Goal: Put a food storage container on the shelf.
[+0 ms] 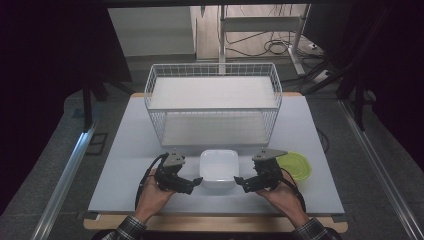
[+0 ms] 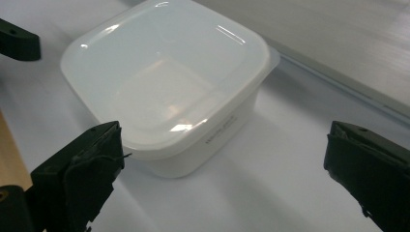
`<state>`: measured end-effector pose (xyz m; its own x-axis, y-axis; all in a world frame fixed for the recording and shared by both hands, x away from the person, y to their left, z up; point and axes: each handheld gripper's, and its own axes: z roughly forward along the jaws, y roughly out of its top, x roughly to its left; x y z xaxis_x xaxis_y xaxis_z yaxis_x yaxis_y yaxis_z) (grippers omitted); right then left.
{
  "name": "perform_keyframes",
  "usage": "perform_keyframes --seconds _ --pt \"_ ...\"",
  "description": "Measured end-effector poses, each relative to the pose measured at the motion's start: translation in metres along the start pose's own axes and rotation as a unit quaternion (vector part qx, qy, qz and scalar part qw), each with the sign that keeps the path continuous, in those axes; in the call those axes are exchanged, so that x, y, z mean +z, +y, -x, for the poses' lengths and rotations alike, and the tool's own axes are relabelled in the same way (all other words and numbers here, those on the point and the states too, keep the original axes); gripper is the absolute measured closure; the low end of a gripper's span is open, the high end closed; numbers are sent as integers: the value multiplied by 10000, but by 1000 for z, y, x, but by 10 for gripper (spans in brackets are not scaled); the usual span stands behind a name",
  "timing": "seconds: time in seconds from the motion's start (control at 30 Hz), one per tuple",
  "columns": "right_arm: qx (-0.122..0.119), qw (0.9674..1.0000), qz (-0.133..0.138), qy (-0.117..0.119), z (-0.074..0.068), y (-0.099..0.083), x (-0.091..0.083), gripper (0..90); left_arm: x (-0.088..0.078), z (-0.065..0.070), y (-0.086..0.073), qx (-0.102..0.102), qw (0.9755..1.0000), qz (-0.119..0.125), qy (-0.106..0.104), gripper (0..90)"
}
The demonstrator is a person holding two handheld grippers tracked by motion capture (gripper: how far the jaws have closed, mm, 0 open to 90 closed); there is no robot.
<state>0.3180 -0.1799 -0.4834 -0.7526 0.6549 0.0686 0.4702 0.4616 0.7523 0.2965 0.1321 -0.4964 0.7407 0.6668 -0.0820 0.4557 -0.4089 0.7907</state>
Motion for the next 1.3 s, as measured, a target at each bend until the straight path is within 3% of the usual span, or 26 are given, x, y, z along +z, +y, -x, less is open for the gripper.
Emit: perform_keyframes --seconds 0.1,0.4,0.57,0.73,0.83,0.87,0.97,1.07,1.17,1.3 --pt "97 9999 -41 92 -1 4 -1 38 2 -2 4 -153 9998 17 -145 16" --pt "300 9993 61 227 3 17 5 186 12 -7 13 -292 9993 120 -218 118" --pt "506 9982 -124 301 9 18 17 209 26 -13 15 -439 9985 -46 -338 102" --pt "578 9971 -246 425 11 20 25 217 35 -18 13 -724 9943 -68 -777 83" --pt "709 9951 -306 612 11 21 27 267 38 -19 11 -847 9892 -103 -1191 118" --pt "781 9940 -322 697 12 21 27 289 38 -19 11 -899 9882 -128 -1232 141" --pt "1023 9901 -378 882 13 19 27 313 36 -16 11 -958 9880 -200 -1193 154" --pt "1202 9877 -417 905 15 18 24 369 28 -13 11 -980 9884 -251 -1134 237" --pt "1383 9854 -392 913 16 16 17 499 18 -9 10 -957 9900 -254 -1001 370" --pt "1764 9782 -357 1032 17 12 5 652 9 -5 9 -1036 9907 -209 -860 521"
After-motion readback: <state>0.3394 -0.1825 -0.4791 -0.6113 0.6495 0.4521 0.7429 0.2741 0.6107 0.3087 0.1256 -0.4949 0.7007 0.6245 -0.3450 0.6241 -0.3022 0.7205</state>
